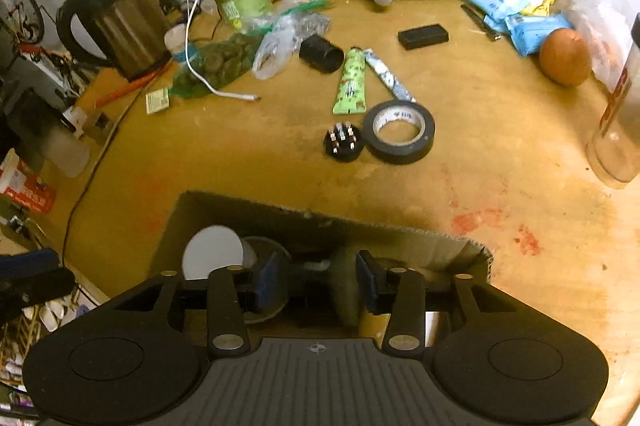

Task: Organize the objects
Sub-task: 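Lower the tape ring and black container into the box and open both tools, then withdraw both open tools from the box back over the table, then reach down and grasp the black electrical tape roll with the right tool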

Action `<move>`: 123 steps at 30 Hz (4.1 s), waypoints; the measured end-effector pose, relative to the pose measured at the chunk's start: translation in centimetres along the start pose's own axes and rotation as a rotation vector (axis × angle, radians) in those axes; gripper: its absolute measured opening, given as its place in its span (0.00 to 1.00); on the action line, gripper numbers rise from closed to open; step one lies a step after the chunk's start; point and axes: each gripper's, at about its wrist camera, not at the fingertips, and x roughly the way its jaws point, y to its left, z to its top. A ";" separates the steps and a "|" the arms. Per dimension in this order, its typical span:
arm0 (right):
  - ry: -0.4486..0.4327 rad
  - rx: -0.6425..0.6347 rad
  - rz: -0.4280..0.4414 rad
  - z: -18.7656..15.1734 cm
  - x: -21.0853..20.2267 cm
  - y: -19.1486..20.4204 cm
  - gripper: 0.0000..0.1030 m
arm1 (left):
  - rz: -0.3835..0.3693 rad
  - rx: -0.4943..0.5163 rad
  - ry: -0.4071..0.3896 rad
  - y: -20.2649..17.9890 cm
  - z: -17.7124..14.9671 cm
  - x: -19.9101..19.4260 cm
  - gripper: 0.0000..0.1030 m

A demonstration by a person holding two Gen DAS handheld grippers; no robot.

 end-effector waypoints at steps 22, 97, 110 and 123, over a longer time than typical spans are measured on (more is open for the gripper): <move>-0.158 0.118 -0.153 0.0 -4.0 -3.9 1.00 | -0.156 0.191 0.019 -4.0 3.8 3.5 0.48; 0.022 -0.108 -0.070 11.3 9.4 -7.7 0.79 | -0.059 0.035 0.038 -3.1 8.9 6.7 0.48; 0.043 -0.250 -0.109 11.5 13.0 -7.5 0.32 | -0.007 -0.012 0.030 -2.5 8.9 6.3 0.48; 0.036 -0.293 -0.116 11.2 14.0 -7.6 0.17 | 0.006 -0.029 0.037 -2.6 8.6 6.6 0.48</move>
